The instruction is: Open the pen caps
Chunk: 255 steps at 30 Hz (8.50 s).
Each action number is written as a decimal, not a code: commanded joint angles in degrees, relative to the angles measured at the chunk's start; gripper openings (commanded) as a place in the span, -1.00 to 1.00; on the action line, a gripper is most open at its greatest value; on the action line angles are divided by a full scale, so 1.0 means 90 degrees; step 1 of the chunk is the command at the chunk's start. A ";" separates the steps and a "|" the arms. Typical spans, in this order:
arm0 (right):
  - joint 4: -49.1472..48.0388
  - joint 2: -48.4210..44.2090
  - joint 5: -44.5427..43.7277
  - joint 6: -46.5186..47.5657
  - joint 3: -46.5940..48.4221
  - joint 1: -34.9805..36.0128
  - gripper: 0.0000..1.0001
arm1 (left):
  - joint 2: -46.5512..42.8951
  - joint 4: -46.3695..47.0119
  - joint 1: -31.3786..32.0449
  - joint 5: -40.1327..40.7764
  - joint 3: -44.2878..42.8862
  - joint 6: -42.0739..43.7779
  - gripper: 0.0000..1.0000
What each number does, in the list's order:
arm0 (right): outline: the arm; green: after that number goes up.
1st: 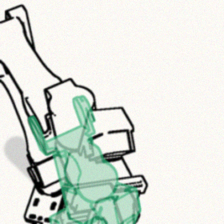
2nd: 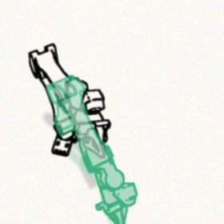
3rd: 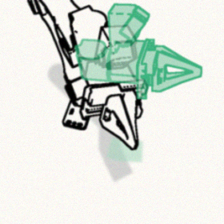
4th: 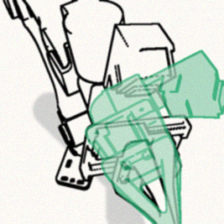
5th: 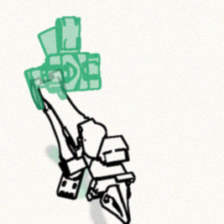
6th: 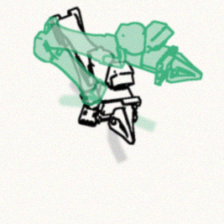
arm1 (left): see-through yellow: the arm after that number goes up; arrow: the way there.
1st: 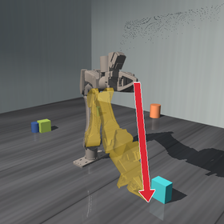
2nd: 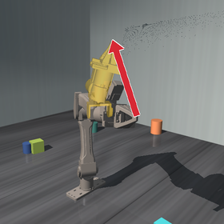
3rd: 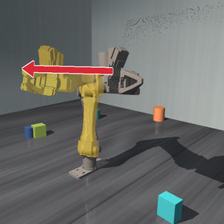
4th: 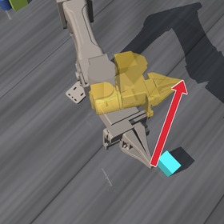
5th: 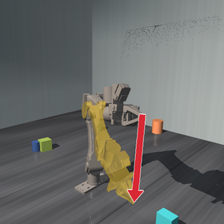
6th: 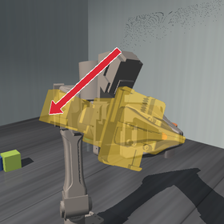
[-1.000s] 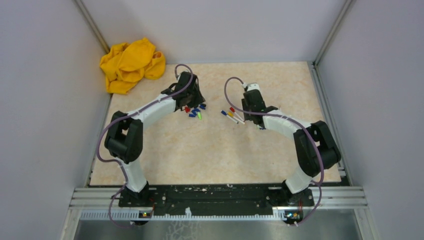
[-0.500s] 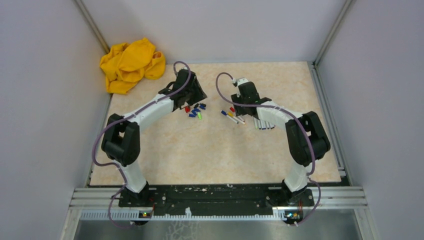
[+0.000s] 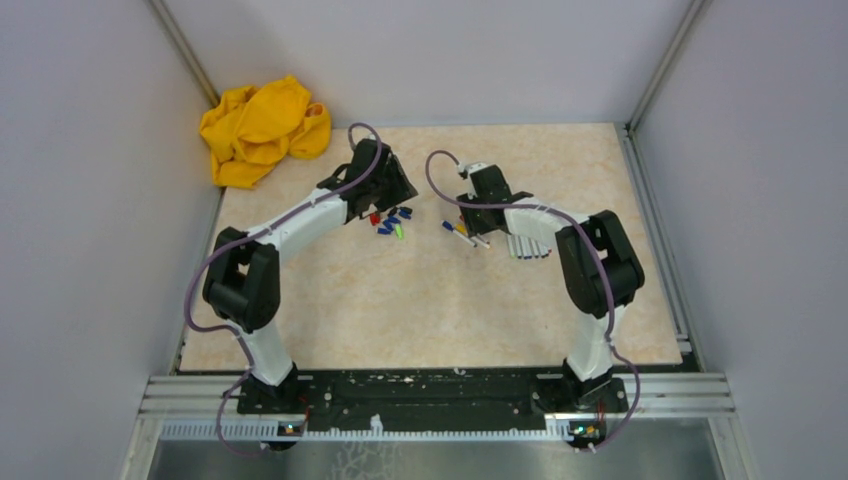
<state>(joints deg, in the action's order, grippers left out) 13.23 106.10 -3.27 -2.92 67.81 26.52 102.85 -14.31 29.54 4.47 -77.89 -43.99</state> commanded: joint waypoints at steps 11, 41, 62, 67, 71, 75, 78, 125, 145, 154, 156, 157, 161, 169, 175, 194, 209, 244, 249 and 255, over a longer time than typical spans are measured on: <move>-0.0122 0.0176 0.0020 0.0070 0.0294 -0.0047 -0.05 | -0.0295 0.0237 0.0041 -0.0111 0.0174 -0.0054 0.13; -0.0261 -0.0116 -0.0023 0.0031 0.0103 -0.0075 -0.31 | -0.0237 0.0370 0.0048 -0.0271 0.0297 -0.0152 0.12; -0.0311 0.0273 0.0014 -0.0018 0.0116 -0.0188 -0.32 | -0.0231 0.0477 0.0037 -0.0311 0.0391 -0.0153 0.12; -0.0175 0.0377 0.0121 -0.0006 0.0167 -0.0193 -0.33 | -0.0208 0.0486 0.0036 -0.0311 0.0381 -0.0159 0.12; -0.0016 0.0418 0.0119 0.0010 0.0111 -0.0190 -0.36 | -0.0179 0.0501 0.0036 -0.0330 0.0366 -0.0152 0.12; 0.0095 0.0427 0.0052 -0.0011 -0.0022 -0.0193 -0.72 | -0.0151 0.0544 0.0028 -0.0357 0.0380 -0.0183 0.12; 0.0069 0.0346 0.0052 -0.0036 -0.0090 -0.0190 -0.92 | -0.0089 0.0563 0.0035 -0.0428 0.0349 -0.0202 0.12; -0.0728 -0.1295 0.2021 -0.0752 -0.0284 0.0119 -1.00 | 0.1542 0.3393 0.0025 -0.3391 0.0402 -0.1581 -0.16; -0.0951 -0.1535 0.2031 -0.0840 -0.0503 0.0120 -0.96 | 0.1364 0.3513 0.0022 -0.3374 0.0578 -0.1567 -1.00; -0.1016 -0.1344 0.2067 -0.0892 -0.0353 0.0129 -0.58 | 0.1161 0.3524 0.0038 -0.3497 0.0632 -0.1635 -1.00; -0.1029 -0.1288 0.2077 -0.0896 -0.0336 0.0128 -0.57 | 0.1115 0.3522 0.0038 -0.3493 0.0643 -0.1643 -1.00; -0.1039 -0.1259 0.2089 -0.0901 -0.0325 0.0129 -0.56 | 0.1103 0.3523 0.0037 -0.3491 0.0641 -0.1659 -1.00; -0.1114 -0.1162 0.2120 -0.0926 -0.0332 0.0129 -0.55 | 0.1058 0.3579 0.0037 -0.3568 0.0627 -0.1726 -1.00; -0.1278 -0.0969 0.2192 -0.1006 -0.0280 0.0124 -0.61 | 0.0999 0.3587 0.0045 -0.3573 0.0636 -0.1781 -1.00; -0.1278 -0.0925 0.2170 -0.0998 -0.0426 0.0199 -1.00 | 0.0912 0.3339 0.0005 -0.2851 0.0468 -0.1631 -1.00; -0.1674 -0.2059 0.1930 -0.1390 -0.2051 0.0384 -1.00 | 0.2081 0.0385 -0.1061 0.0093 -0.2583 -0.0298 -1.00; -0.1489 -0.2752 0.1229 -0.1427 -0.2196 0.0413 -1.00 | 0.2178 -0.0192 -0.1100 0.0561 -0.3136 0.0102 -1.00; -0.0353 -0.1092 -0.1152 -0.1144 -0.1111 -0.0329 -0.94 | 0.0016 0.0143 -0.0176 0.2120 0.1546 -0.0316 -0.27; -0.0324 -0.0974 -0.1265 -0.1107 -0.1094 -0.0340 -0.88 | -0.0002 0.0149 -0.0188 0.2069 0.1518 -0.0401 -0.15; -0.0265 -0.0825 -0.1514 -0.1064 -0.1063 -0.0349 -0.73 | -0.0237 0.0242 -0.0183 0.1985 0.1473 -0.0483 -0.11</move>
<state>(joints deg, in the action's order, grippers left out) 11.14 97.45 -14.13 -13.28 55.66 23.77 103.74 -13.58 27.99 22.65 -64.45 -46.76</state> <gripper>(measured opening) 0.121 0.442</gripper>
